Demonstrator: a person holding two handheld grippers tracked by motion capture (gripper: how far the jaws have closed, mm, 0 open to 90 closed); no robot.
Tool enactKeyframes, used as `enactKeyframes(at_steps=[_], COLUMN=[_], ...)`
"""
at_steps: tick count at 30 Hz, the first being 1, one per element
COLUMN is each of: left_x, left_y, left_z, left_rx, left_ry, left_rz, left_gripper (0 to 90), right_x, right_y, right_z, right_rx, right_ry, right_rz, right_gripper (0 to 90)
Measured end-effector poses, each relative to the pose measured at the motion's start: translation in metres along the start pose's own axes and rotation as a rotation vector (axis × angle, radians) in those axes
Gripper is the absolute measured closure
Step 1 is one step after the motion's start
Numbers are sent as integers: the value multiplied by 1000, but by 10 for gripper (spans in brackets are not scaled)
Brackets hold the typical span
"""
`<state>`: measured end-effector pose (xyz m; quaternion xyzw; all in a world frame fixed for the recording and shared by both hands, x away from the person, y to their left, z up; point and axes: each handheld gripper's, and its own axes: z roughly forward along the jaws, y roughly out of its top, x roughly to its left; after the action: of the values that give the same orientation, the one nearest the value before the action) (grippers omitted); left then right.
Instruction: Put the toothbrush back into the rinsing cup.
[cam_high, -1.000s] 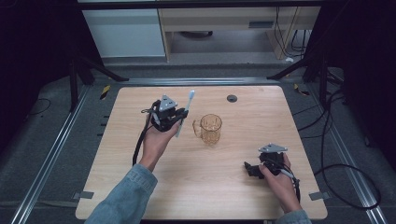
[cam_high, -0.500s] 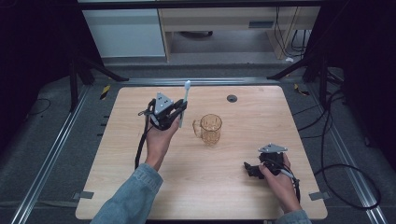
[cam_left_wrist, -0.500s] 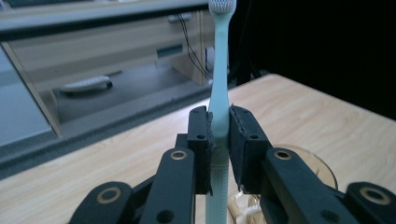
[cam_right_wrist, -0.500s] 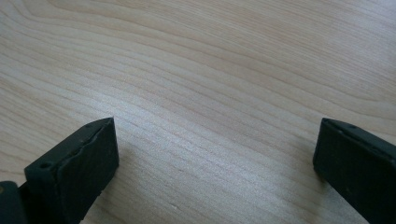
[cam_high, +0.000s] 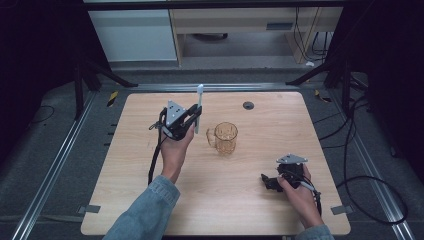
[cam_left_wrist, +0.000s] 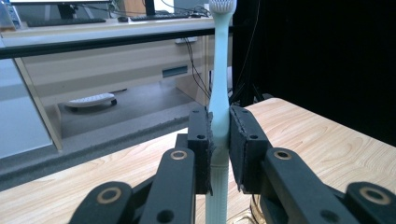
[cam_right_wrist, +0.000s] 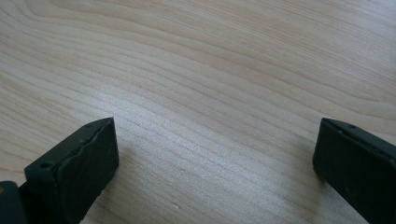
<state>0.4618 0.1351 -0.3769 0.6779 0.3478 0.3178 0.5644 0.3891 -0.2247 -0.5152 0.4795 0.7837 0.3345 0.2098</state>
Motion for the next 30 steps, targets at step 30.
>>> enactKeyframes(at_steps=[30], left_x=[-12], left_y=[-11], left_z=[5], left_rx=[-133], left_ry=[-19], left_rz=[-50], left_gripper=[786], right_x=[0], right_y=[0], right_z=[0], right_rx=[0], right_ry=[5], right_rz=[-4], right_gripper=[7])
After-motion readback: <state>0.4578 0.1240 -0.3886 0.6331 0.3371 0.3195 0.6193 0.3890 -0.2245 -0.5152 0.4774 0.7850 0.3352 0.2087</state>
